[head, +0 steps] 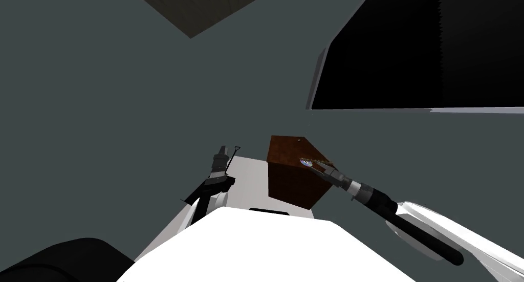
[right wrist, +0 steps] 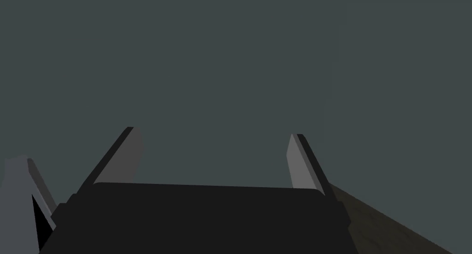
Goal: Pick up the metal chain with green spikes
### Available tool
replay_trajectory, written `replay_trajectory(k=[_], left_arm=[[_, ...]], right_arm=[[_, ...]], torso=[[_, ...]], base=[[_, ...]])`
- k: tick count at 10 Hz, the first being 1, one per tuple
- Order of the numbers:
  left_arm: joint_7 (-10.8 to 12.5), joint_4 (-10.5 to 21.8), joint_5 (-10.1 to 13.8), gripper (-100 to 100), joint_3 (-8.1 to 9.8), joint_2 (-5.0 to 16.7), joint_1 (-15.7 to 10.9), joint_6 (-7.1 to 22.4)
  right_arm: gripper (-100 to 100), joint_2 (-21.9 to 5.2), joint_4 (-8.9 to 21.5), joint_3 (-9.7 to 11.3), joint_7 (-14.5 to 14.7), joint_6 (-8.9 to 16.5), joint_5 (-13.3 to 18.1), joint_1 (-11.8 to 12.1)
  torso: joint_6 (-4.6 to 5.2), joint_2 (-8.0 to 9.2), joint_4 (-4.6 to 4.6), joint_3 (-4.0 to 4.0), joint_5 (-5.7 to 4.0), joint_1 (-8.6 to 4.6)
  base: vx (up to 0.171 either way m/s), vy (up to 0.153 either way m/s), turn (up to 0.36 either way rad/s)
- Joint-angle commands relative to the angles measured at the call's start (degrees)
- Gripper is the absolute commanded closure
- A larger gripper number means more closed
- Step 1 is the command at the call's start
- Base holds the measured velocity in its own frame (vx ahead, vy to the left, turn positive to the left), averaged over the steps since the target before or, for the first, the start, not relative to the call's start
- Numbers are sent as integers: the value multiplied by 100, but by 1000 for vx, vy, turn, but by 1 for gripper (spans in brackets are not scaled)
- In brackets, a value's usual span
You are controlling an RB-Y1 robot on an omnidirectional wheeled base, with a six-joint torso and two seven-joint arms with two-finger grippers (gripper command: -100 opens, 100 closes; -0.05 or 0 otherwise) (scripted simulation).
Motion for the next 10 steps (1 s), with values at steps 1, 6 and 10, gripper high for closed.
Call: replay_trajectory(k=[1,6,10], left_arm=[[0,0,0,0,0,0,0,0],[0,0,0,0,0,0,0,0],[0,0,0,0,0,0,0,0]], right_arm=[[-100,-205,90,21,35,19,92,-19],[-100,-991,650,25,256,-33,518,54],[-100,-1625,1184,117,525,-80,885,170]], torso=[[0,0,0,0,0,0],[1,-3,-1,-2,-1,-3],[0,-10,-2,-6,-2,-5]], base=[[1,24,21],[6,29,51],[25,30,111]])
